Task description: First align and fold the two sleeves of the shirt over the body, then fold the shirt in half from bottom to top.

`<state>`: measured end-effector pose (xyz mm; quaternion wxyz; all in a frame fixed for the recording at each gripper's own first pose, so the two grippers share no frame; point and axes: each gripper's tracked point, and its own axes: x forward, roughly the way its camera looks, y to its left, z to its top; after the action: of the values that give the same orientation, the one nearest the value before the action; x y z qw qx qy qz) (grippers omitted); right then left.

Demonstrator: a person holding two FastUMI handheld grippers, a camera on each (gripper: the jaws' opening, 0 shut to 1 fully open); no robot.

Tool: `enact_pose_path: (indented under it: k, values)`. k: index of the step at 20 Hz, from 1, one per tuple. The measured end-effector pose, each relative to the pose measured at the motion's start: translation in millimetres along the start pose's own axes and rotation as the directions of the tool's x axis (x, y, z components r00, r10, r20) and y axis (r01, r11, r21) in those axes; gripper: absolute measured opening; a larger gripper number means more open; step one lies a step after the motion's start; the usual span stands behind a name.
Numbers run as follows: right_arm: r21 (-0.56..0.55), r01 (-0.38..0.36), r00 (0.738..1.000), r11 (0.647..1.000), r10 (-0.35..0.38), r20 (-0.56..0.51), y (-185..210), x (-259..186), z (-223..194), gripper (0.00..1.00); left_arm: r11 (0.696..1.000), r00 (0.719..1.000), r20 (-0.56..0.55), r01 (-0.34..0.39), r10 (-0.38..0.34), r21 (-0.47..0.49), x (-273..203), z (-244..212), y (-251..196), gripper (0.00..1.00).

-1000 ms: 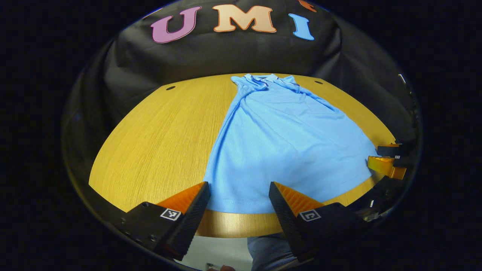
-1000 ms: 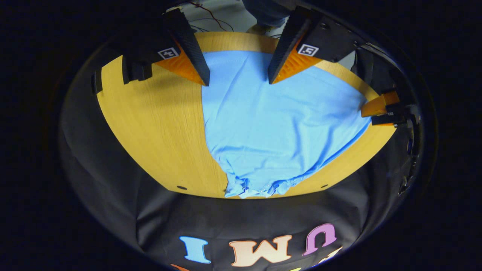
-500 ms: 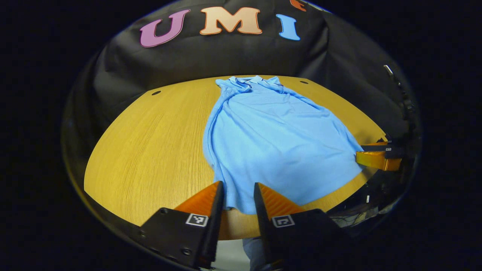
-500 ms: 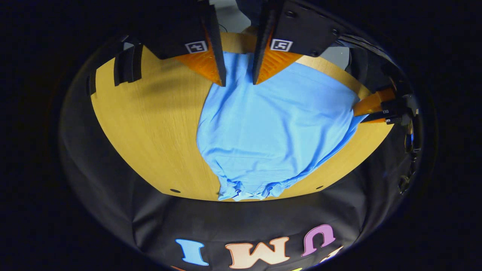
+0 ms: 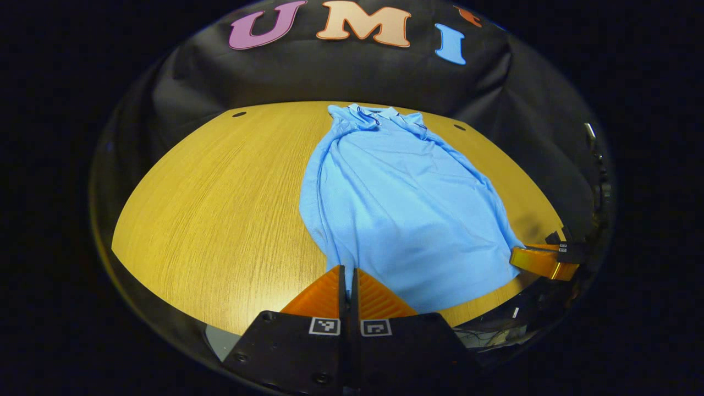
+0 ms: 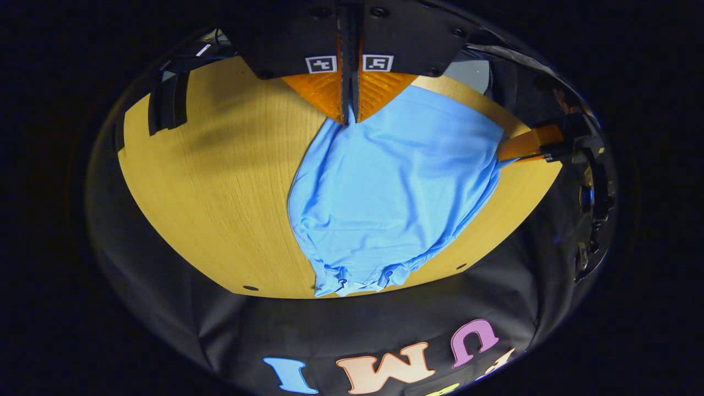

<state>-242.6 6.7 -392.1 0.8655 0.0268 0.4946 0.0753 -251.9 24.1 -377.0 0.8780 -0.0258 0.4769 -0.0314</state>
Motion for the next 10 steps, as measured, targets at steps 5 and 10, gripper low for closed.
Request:
enact_pose_path:
  k: [5, 10]
  values:
    - [0.033, -0.027, 0.997, 0.999, 0.024, 0.074, 8, -11, 41, 0.02, 1.000, 1.000, -0.018, 0.002, -0.003, -0.012, -6, 21, 3, 0.00]
    - [0.055, -0.034, 0.989, 0.998, 0.026, 0.143, 11, -12, 96, 0.02, 0.998, 1.000, 0.023, 0.018, -0.017, -0.058, -6, 74, 14, 0.00]
